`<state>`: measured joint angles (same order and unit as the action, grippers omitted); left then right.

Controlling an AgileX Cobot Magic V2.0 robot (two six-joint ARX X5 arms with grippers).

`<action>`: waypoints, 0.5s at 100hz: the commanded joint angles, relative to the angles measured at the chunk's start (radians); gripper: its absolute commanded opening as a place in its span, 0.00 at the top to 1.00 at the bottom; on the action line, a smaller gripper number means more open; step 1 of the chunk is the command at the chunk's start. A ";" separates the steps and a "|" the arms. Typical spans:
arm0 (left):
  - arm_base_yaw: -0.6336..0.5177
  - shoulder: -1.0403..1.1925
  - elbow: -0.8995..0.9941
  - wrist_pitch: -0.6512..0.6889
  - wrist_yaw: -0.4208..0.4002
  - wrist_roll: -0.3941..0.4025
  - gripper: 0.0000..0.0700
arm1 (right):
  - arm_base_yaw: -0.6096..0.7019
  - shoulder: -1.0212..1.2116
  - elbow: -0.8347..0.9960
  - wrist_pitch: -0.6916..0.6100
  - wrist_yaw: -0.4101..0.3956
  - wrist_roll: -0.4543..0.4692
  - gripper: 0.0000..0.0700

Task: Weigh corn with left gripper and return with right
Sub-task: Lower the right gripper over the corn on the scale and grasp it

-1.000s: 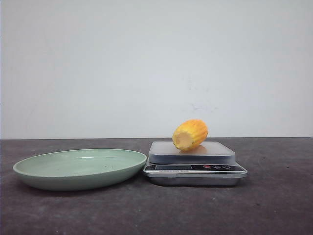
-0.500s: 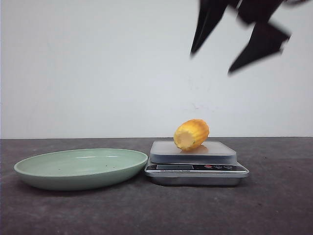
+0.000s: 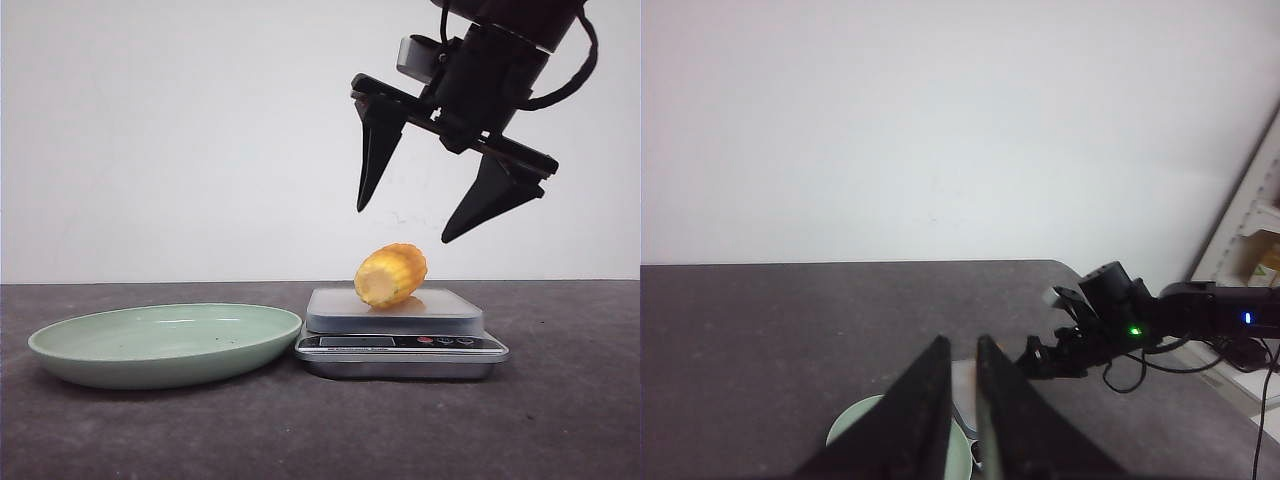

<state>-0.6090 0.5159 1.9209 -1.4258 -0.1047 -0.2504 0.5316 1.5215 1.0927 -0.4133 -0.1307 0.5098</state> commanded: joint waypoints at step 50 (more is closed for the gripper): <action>-0.006 0.005 -0.012 -0.056 0.000 0.022 1.00 | 0.015 0.185 0.022 0.001 0.026 0.120 0.36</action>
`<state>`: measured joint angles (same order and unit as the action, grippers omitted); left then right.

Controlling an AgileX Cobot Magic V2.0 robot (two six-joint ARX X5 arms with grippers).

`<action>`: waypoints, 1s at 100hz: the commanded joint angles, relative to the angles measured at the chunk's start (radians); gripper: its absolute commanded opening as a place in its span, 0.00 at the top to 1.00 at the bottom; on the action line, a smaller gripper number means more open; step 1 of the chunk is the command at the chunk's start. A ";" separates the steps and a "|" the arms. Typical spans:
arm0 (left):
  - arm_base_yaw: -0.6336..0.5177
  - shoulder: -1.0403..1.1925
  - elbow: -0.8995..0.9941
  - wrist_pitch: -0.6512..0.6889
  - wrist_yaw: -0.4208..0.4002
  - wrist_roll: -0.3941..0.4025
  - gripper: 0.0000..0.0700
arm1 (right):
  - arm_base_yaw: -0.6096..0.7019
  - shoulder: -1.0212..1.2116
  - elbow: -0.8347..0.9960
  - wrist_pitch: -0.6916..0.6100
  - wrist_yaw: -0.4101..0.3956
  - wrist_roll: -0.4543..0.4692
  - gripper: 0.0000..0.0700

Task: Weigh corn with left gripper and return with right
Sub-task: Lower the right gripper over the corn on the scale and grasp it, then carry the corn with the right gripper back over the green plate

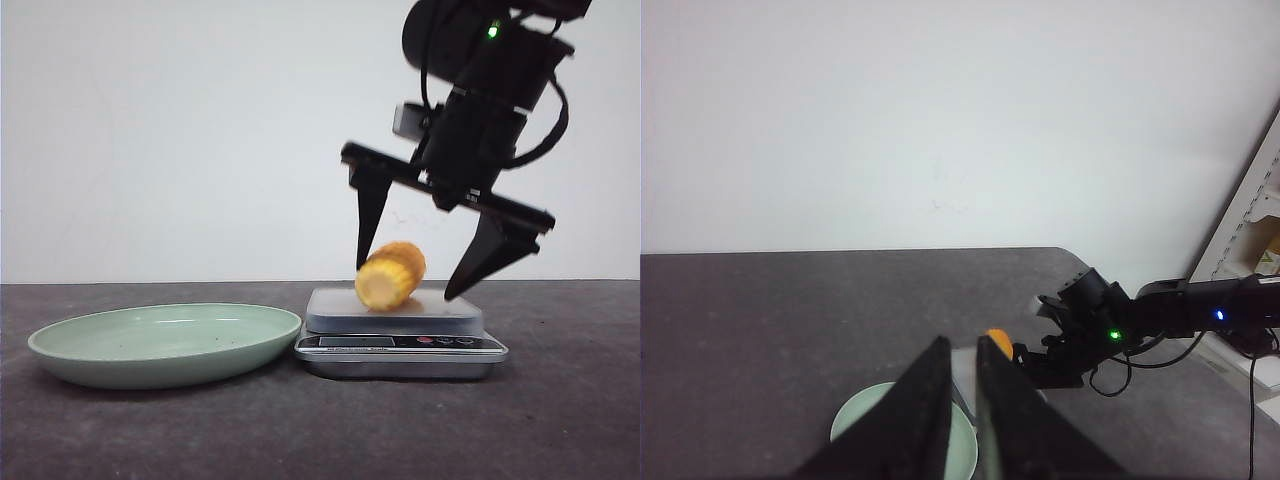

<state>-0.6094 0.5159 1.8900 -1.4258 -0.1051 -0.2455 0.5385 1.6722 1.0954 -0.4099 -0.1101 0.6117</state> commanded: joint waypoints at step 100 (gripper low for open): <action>-0.014 0.005 0.010 -0.056 -0.322 0.114 1.00 | 0.207 -0.536 0.098 0.189 0.216 -0.146 1.00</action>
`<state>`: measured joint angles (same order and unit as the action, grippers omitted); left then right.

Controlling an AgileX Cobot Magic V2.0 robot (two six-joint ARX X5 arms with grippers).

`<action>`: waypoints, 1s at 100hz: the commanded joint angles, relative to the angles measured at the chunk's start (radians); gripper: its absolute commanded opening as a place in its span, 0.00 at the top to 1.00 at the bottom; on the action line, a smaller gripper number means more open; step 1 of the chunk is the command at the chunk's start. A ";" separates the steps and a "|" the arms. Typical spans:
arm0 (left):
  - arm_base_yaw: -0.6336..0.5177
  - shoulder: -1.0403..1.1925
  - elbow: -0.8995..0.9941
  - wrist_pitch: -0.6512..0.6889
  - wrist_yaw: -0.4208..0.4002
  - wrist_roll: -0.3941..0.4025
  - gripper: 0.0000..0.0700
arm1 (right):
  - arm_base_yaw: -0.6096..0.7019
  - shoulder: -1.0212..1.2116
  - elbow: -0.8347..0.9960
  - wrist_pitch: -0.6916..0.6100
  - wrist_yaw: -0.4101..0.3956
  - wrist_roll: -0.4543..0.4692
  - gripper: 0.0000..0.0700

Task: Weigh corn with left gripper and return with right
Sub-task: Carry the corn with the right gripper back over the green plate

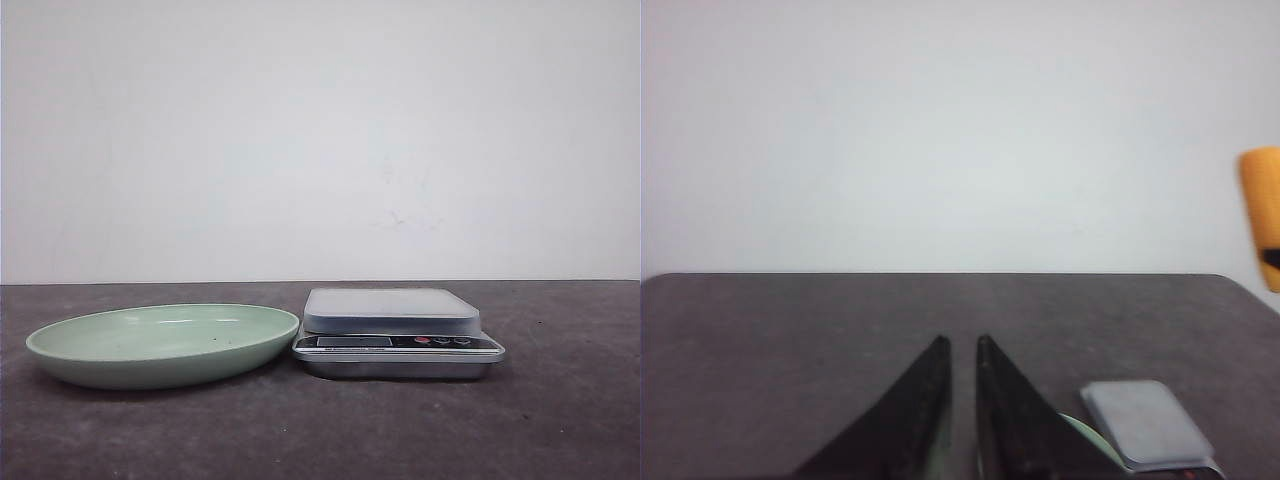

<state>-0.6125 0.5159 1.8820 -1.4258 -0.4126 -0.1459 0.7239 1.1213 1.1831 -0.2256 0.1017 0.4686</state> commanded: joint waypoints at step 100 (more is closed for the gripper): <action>-0.018 0.005 0.019 -0.056 -0.004 -0.020 1.00 | 0.228 0.697 0.010 0.036 -0.242 0.424 1.00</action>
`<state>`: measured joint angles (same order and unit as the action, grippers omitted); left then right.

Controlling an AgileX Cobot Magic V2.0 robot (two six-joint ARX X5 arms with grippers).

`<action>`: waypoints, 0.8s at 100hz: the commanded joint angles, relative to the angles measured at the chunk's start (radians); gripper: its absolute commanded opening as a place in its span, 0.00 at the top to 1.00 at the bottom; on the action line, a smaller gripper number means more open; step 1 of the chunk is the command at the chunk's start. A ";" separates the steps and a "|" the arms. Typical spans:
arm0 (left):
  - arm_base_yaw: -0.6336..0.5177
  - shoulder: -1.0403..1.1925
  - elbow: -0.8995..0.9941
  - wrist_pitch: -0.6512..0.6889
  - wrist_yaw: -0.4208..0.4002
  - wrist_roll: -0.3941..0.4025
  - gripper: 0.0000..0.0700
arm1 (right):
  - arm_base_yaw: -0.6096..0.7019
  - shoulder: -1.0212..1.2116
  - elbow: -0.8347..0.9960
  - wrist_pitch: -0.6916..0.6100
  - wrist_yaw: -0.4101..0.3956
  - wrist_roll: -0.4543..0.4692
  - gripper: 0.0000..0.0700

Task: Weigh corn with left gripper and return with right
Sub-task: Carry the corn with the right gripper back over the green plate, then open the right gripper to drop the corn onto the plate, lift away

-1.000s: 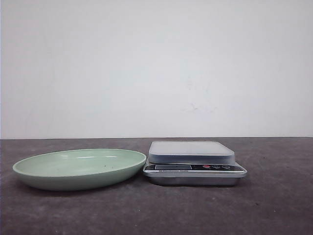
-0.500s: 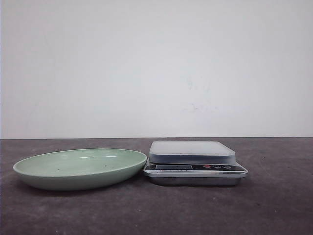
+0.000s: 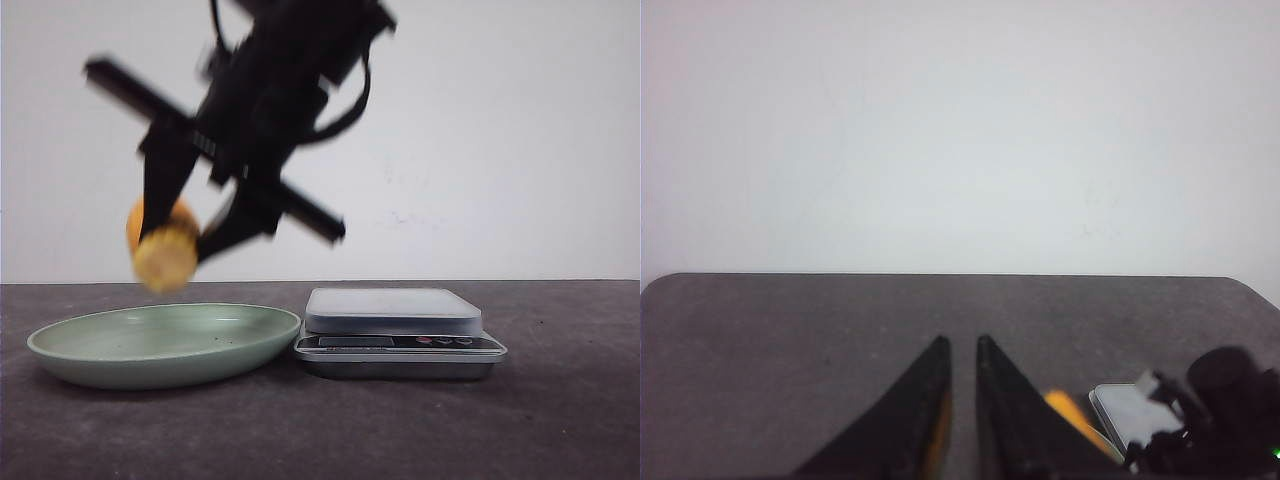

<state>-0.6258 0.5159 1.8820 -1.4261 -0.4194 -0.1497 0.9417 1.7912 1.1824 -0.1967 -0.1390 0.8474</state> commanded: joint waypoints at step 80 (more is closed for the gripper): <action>-0.005 0.005 0.018 -0.056 0.003 -0.082 1.00 | -0.094 -0.119 0.023 0.134 -0.015 -0.100 0.31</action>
<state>-0.6258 0.5159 1.8820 -1.4258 -0.4187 -0.2005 0.8444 1.7340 1.1801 -0.0788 -0.1738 0.8314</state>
